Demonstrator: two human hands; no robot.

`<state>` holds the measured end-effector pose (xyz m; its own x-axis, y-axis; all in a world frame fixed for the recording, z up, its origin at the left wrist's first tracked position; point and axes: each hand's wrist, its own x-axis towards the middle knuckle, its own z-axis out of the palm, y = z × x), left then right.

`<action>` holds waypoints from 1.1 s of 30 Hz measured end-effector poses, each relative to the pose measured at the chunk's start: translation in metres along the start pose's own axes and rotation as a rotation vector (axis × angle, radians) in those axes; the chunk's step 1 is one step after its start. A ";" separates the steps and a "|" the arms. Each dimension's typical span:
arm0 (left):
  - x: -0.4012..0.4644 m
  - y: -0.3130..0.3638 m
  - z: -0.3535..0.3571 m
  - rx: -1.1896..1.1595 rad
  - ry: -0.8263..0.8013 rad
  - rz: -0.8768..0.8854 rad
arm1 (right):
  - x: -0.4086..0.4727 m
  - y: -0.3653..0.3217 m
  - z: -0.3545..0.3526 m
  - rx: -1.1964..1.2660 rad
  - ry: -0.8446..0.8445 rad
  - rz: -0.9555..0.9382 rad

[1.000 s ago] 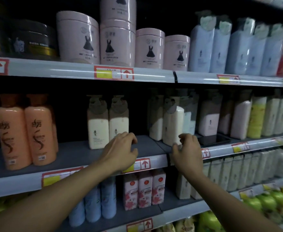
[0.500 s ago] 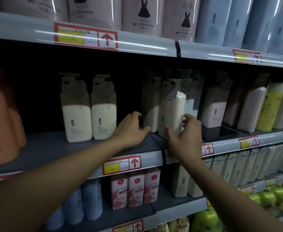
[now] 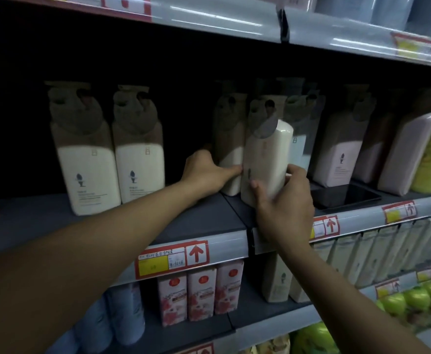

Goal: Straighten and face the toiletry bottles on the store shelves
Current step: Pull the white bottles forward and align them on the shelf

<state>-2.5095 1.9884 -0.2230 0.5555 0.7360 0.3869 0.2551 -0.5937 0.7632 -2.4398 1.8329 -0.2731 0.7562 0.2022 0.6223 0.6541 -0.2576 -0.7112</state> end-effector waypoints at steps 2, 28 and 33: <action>-0.003 0.004 -0.004 0.040 0.016 -0.016 | 0.000 0.000 -0.001 0.011 -0.011 0.000; -0.141 -0.012 -0.127 0.278 0.334 -0.051 | -0.048 -0.066 -0.027 0.262 -0.538 -0.179; -0.149 -0.029 -0.156 0.296 0.368 -0.084 | -0.064 -0.091 -0.009 0.279 -0.574 -0.194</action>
<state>-2.7227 1.9470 -0.2223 0.2203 0.8200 0.5283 0.5315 -0.5550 0.6399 -2.5483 1.8354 -0.2452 0.4627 0.7110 0.5295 0.7008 0.0725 -0.7097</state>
